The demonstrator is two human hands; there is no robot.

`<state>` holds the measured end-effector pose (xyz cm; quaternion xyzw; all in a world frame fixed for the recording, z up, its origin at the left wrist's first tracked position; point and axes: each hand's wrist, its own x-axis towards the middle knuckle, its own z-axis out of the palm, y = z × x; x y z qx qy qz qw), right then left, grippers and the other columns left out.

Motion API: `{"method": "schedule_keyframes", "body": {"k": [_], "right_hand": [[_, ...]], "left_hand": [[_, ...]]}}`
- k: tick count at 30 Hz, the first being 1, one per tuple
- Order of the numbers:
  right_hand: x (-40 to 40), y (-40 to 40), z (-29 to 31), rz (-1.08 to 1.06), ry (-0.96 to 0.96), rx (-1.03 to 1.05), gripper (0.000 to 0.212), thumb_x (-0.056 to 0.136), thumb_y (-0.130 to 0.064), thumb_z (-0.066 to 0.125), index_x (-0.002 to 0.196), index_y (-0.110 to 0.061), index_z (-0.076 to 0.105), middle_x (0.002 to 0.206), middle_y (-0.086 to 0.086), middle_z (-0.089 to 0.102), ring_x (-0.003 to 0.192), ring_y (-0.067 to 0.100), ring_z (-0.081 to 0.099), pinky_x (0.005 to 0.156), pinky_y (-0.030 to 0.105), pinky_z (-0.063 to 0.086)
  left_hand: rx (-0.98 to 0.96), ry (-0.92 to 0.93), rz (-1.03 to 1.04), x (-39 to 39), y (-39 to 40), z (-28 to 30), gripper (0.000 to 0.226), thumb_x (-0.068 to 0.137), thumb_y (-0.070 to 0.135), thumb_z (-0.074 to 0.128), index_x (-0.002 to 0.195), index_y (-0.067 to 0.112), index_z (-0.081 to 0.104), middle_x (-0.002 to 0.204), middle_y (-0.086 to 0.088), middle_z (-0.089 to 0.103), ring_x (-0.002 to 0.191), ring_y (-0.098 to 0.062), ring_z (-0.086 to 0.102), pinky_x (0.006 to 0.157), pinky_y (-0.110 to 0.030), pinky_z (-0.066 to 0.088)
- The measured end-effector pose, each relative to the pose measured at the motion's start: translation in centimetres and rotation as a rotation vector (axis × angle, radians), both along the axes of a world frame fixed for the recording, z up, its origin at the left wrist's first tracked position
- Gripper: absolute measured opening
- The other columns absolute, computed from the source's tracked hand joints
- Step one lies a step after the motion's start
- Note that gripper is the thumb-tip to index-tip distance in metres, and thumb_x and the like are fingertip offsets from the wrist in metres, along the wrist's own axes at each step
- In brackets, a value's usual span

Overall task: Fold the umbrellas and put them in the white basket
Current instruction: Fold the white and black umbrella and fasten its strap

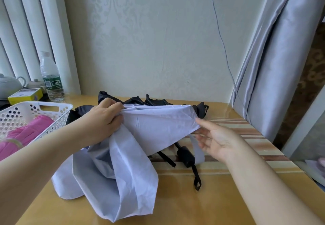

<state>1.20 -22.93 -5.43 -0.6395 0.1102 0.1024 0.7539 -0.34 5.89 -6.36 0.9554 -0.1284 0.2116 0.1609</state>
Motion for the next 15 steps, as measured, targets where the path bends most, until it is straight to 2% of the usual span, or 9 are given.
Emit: {"method": "schedule_keyframes", "body": {"k": [2,4,5,7,9,11,13,15], "right_hand": [[0.0,-0.6,0.4,-0.108,-0.212,-0.259,0.052,0.074,-0.048,0.074,0.117,-0.023,0.06,0.107,-0.004,0.06,0.091,0.011,0.057,0.078,0.027,0.047],[-0.6,-0.6,1.7,-0.017,-0.509,-0.445,0.066,0.069,-0.055,0.072,0.126,-0.031,0.051,0.114,-0.01,0.055,0.1,0.004,0.056,0.08,0.022,0.047],[-0.7,-0.3,2.2,0.085,-0.583,-0.574,0.065,0.07,-0.053,0.073,0.127,-0.034,0.048,0.114,-0.014,0.052,0.102,0.002,0.055,0.08,0.022,0.047],[-0.3,0.3,2.8,0.243,-0.596,-0.861,0.059,0.073,-0.051,0.075,0.124,-0.035,0.05,0.113,-0.019,0.051,0.103,0.001,0.053,0.082,0.024,0.047],[0.5,0.6,3.1,0.344,-0.584,-1.08,0.038,0.075,-0.051,0.075,0.102,-0.028,0.061,0.094,-0.018,0.056,0.083,0.0,0.054,0.068,0.022,0.042],[0.8,0.6,3.4,0.437,-0.635,-1.137,0.032,0.079,-0.045,0.074,0.076,-0.016,0.06,0.065,-0.011,0.049,0.054,0.002,0.041,0.053,0.021,0.031],[0.7,0.0,3.9,0.456,-0.687,-1.058,0.035,0.085,-0.037,0.07,0.065,-0.013,0.055,0.051,-0.01,0.037,0.043,0.004,0.032,0.047,0.018,0.026],[0.7,-0.9,4.1,0.382,-0.74,-0.96,0.03,0.088,-0.031,0.067,0.063,-0.019,0.057,0.041,-0.011,0.033,0.038,0.005,0.029,0.041,0.014,0.023]], "left_hand": [[0.006,-0.023,-0.013,0.2,-0.1,-0.1,0.049,0.092,0.042,0.031,0.108,0.001,0.053,0.106,-0.002,0.036,0.093,-0.026,0.041,0.085,-0.028,0.03],[0.044,-0.038,-0.007,0.3,-0.1,0.0,0.064,0.079,0.053,0.022,0.106,0.004,0.054,0.106,-0.001,0.036,0.094,-0.029,0.044,0.086,-0.032,0.034],[0.052,-0.042,-0.004,0.4,-0.1,0.0,0.067,0.077,0.054,0.02,0.106,0.005,0.054,0.105,0.0,0.036,0.094,-0.03,0.046,0.086,-0.033,0.035],[0.066,-0.051,-0.025,0.4,-0.4,-0.1,0.072,0.074,0.056,0.017,0.106,0.004,0.055,0.105,0.001,0.036,0.092,-0.029,0.045,0.085,-0.032,0.034],[0.08,-0.07,-0.056,0.3,-0.5,-0.1,0.074,0.074,0.056,0.016,0.105,0.002,0.056,0.105,0.0,0.037,0.091,-0.03,0.046,0.084,-0.032,0.032],[0.078,-0.088,-0.073,0.1,-0.4,-0.1,0.073,0.075,0.055,0.017,0.105,0.002,0.056,0.105,-0.001,0.038,0.091,-0.032,0.048,0.083,-0.031,0.032],[0.051,-0.067,-0.062,-0.3,-0.1,0.1,0.076,0.073,0.057,0.016,0.108,0.004,0.055,0.107,0.001,0.037,0.091,-0.027,0.046,0.081,-0.026,0.029],[0.034,-0.046,-0.064,-0.5,0.1,0.2,0.077,0.071,0.059,0.016,0.111,0.006,0.055,0.108,0.003,0.038,0.091,-0.024,0.045,0.078,-0.022,0.026]]}}
